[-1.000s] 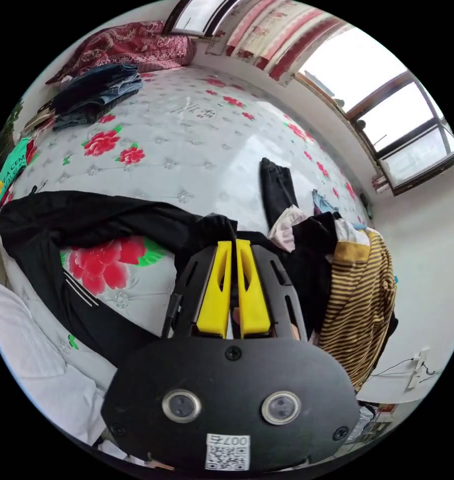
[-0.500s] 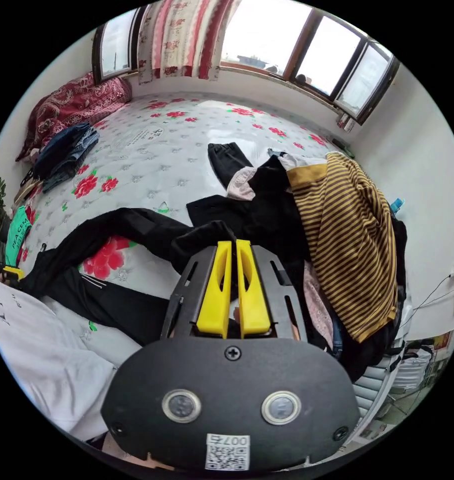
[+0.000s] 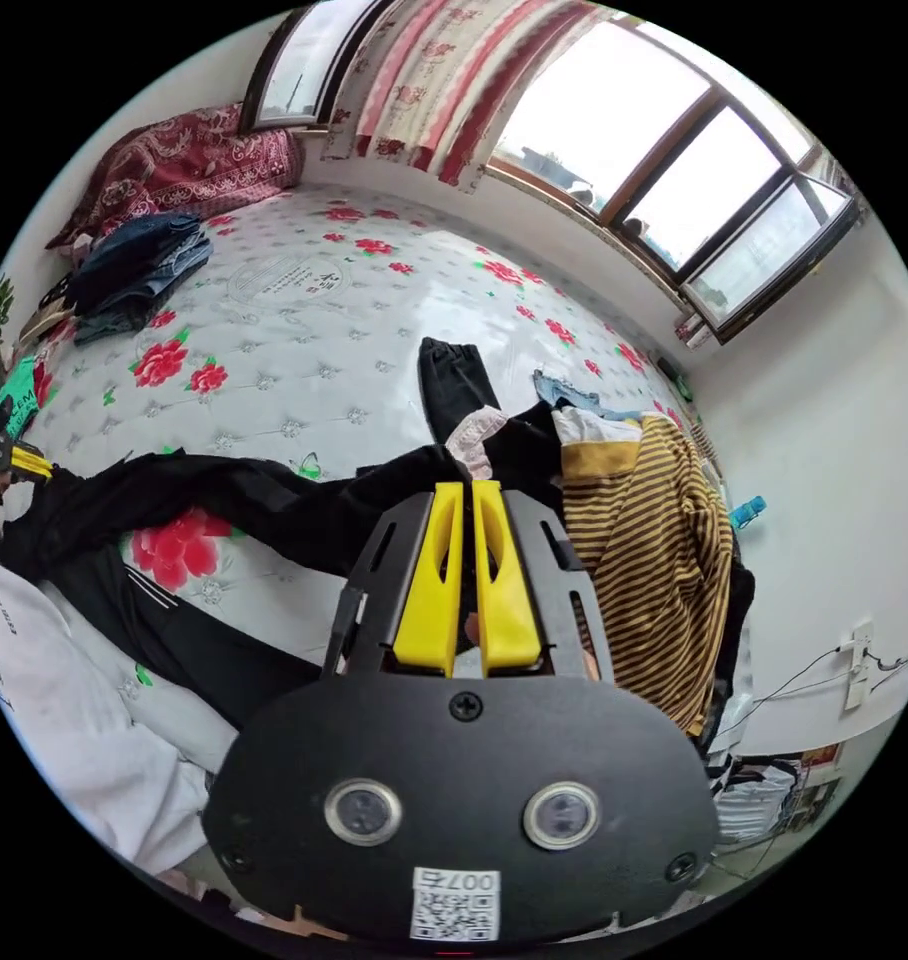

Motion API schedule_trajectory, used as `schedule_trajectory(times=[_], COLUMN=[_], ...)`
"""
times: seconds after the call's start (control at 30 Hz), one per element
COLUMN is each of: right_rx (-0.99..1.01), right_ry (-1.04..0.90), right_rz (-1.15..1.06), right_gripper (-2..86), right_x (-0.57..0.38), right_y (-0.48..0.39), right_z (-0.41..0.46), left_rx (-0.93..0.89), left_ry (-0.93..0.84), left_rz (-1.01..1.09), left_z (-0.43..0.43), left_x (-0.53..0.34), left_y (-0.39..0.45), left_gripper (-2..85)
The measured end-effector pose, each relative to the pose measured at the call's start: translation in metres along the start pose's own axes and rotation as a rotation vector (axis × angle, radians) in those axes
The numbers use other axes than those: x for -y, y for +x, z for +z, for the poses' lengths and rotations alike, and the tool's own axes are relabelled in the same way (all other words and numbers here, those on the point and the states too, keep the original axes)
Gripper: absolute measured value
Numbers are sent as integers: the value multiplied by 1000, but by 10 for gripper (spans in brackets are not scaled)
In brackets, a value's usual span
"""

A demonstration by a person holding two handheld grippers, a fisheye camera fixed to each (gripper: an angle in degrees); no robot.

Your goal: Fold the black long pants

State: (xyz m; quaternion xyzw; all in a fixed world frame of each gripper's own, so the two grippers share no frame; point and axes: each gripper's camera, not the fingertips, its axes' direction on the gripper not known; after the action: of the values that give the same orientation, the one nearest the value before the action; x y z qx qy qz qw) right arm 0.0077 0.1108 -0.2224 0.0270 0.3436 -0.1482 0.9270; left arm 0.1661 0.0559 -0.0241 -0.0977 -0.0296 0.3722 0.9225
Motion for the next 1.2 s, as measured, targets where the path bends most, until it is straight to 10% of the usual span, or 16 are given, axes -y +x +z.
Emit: schedule_trajectory(times=[0.4, 0.7, 1.2], right_rx=[129, 60, 347], right_ry=[-35, 96, -358], right_rz=[61, 457, 244], right_gripper=[0, 6, 63], right_x=[-71, 53, -127], right_y=[25, 96, -34], right_z=[14, 69, 133], left_rx=[-38, -88, -71], left_ry=[465, 538, 241], left_rz=[-616, -674, -886], left_z=[-126, -106, 4], left_x=[-188, -68, -196], left_y=[-104, -166, -96], left_gripper=[5, 39, 87])
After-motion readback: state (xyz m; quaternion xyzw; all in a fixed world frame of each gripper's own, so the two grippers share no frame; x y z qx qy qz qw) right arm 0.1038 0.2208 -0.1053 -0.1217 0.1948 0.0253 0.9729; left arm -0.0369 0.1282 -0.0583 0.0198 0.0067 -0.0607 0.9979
